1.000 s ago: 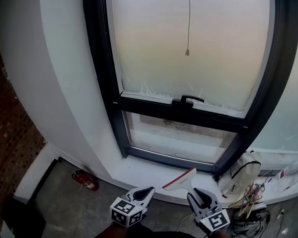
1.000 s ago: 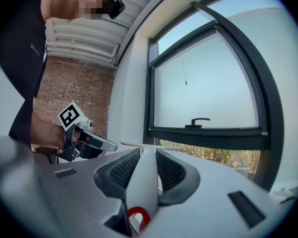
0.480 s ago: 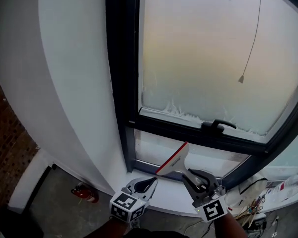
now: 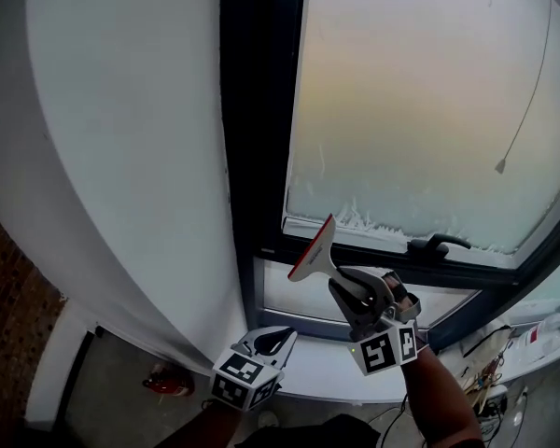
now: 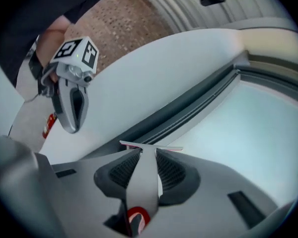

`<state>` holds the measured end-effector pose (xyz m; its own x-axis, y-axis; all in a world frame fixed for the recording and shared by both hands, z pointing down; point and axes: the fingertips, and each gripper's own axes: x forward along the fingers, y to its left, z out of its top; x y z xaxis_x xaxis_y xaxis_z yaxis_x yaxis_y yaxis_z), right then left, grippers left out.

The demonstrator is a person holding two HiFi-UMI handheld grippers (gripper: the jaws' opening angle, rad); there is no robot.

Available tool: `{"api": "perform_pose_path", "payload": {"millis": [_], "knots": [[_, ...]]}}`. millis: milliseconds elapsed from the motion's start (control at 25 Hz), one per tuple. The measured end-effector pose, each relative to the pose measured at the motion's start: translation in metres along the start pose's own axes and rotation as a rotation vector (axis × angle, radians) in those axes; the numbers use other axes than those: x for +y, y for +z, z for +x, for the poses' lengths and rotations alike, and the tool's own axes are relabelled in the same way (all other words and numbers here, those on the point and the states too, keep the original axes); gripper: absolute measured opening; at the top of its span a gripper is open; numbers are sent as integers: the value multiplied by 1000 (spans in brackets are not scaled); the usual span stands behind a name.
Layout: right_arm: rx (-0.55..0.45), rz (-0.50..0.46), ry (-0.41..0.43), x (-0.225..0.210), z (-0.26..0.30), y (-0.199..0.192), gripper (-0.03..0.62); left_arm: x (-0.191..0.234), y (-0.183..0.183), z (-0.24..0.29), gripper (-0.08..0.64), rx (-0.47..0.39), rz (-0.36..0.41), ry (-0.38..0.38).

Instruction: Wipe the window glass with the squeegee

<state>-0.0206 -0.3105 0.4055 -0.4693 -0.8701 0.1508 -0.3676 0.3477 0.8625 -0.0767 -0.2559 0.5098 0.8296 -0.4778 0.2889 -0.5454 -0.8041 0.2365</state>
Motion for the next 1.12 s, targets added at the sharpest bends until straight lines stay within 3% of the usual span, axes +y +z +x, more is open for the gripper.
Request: {"api": "perform_pose_path", "payload": {"millis": [240,600,720,920,1120], "knots": [[78,-347,-52,-54,64,0,94,4,-19,0,0,64,16,-29],[87,-601,-11,-45,113,-18,94,12,-7,9,0,-20,-65,36],[78,-637,-16,-46,118,-22,94,14,-9,14,0,-28,-85,47],[65,-620,-30,-47,118,-29,94,10,-7,22,0,-46,-142,38],[60,-584,-46,-47,107,-39,94,1,-2,32,0,-44,-132,39]]}}
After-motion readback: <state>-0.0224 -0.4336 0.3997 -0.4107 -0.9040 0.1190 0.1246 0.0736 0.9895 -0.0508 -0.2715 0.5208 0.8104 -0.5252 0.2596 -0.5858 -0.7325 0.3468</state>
